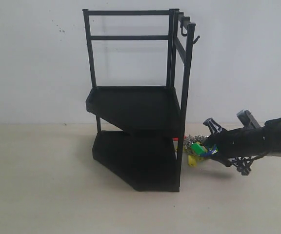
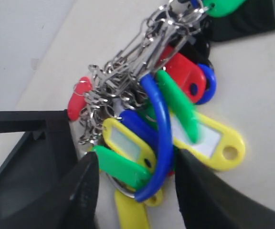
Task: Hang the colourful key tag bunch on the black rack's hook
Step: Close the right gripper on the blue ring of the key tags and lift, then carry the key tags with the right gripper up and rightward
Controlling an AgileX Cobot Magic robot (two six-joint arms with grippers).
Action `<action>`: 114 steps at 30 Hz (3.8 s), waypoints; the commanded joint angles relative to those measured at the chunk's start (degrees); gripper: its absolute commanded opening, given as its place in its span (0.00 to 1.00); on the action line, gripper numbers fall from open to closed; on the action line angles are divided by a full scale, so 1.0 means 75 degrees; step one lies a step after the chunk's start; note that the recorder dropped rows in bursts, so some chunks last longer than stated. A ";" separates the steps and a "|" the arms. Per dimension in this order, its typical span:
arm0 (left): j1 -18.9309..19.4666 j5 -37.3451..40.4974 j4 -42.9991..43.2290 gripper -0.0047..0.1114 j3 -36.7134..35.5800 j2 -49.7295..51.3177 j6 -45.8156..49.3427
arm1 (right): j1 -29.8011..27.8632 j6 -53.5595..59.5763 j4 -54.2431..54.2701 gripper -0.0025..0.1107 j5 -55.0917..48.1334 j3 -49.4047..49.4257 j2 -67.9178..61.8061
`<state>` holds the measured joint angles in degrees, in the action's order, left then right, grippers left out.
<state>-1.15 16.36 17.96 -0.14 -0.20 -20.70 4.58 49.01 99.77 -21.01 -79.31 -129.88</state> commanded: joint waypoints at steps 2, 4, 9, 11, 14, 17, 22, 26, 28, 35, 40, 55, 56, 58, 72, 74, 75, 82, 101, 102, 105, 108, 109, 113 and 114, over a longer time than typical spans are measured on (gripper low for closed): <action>-0.0009 -0.0031 -0.0021 0.08 0.0019 0.0027 0.0025 | -0.0012 0.0053 0.0022 0.45 -0.0228 -0.0216 -0.0432; -0.0009 -0.0031 -0.0021 0.08 0.0019 0.0027 0.0025 | -0.0012 0.0053 0.0022 0.45 -0.0396 -0.0404 -0.0529; -0.0009 -0.0031 -0.0021 0.08 0.0019 0.0027 0.0025 | -0.0012 0.0053 0.0022 0.36 0.0042 -0.0489 -0.0526; -0.0009 -0.0031 -0.0021 0.08 0.0019 0.0027 0.0025 | -0.0012 0.0200 0.0022 0.26 0.0175 -0.0489 -0.0526; -0.0009 -0.0031 -0.0021 0.08 0.0019 0.0027 0.0025 | -0.0012 0.0330 0.0022 0.13 0.0309 -0.0489 -0.0526; -0.0009 -0.0031 -0.0021 0.08 0.0019 0.0027 0.0025 | -0.0012 0.0498 0.0022 0.13 0.0239 -0.0489 -0.0526; -0.0009 -0.0031 -0.0021 0.08 0.0019 0.0027 0.0025 | -0.0012 0.0804 -0.0555 0.02 -0.0172 -0.0489 -0.0105; -0.0009 -0.0031 -0.0021 0.08 0.0019 0.0027 0.0025 | -0.0012 0.0707 -0.1515 0.02 -0.0228 -0.0322 0.0948; -0.0009 -0.0031 -0.0021 0.08 0.0019 0.0027 0.0025 | -0.0012 0.0649 -0.2104 0.02 0.0105 -0.0006 0.1657; -0.0009 -0.0031 -0.0021 0.08 0.0019 0.0027 0.0025 | -0.0961 -0.1102 -0.6489 0.02 -0.1165 0.0850 0.4164; -0.0009 -0.0031 -0.0021 0.08 0.0019 0.0027 0.0025 | -0.1430 -0.1737 -0.8563 0.02 -0.2793 0.0850 0.5252; -0.0009 -0.0016 -0.0005 0.08 0.0019 0.0027 0.0025 | -0.0734 -0.3743 -1.2198 0.02 -0.4467 0.0534 0.5433; -0.0009 -0.0016 -0.0005 0.08 0.0019 0.0027 0.0025 | -0.0639 -0.3579 -1.2425 0.02 -0.4781 0.0493 0.5418; -0.0009 -0.0032 -0.0004 0.08 0.0019 0.0027 0.0025 | -0.0426 -0.2761 -1.2472 0.02 -0.5680 0.0404 0.5384; -0.0009 -0.0032 -0.0004 0.08 0.0019 0.0027 0.0025 | 0.0176 -0.4432 -1.4890 0.02 -0.6527 -0.0057 0.5338; -0.0009 -0.0032 -0.0004 0.08 0.0019 0.0027 0.0025 | 0.0176 -0.3242 -1.3819 0.02 -0.6527 -0.0057 0.5338; -0.0009 -0.0032 -0.0004 0.08 0.0019 0.0027 0.0025 | 0.0176 -0.3004 -1.3349 0.02 -0.6527 -0.0123 0.5338; -0.0009 -0.0032 -0.0004 0.08 0.0019 0.0027 0.0025 | 0.0520 -0.3137 -1.4094 0.02 -0.6527 -0.0176 0.5318; -0.0009 -0.0032 -0.0004 0.08 0.0019 0.0027 0.0025 | 0.0527 -0.2290 -1.3216 0.02 -0.6527 -0.0320 0.5341; -0.0009 -0.0032 -0.0004 0.08 0.0019 0.0027 0.0025 | 0.0527 -0.2399 -1.3158 0.02 -0.6405 -0.0320 0.5341; -0.0009 -0.0032 -0.0004 0.08 0.0019 0.0027 0.0025 | 0.0527 -0.5421 -1.4948 0.02 -0.5247 -0.0320 0.5341; -0.0009 -0.0032 -0.0004 0.08 0.0019 0.0027 0.0025 | 0.0527 -0.3885 -1.4244 0.02 -0.5635 -0.0320 0.5341; -0.0009 -0.0032 -0.0004 0.08 0.0019 0.0027 0.0025 | 0.0527 -0.2548 -1.3407 0.02 -0.6088 -0.0320 0.5341; -0.0009 -0.0032 -0.0004 0.08 0.0019 0.0027 0.0025 | 0.0527 -0.4662 -1.4370 0.02 -0.5234 -0.0320 0.5341; -0.0009 -0.0032 -0.0004 0.08 0.0019 0.0027 0.0025 | 0.0527 -0.5872 -1.5293 0.02 -0.5081 -0.0320 0.5341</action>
<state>-1.15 16.36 17.96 -0.14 -0.20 -20.70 8.99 19.23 -4.00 -63.84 -81.53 -90.15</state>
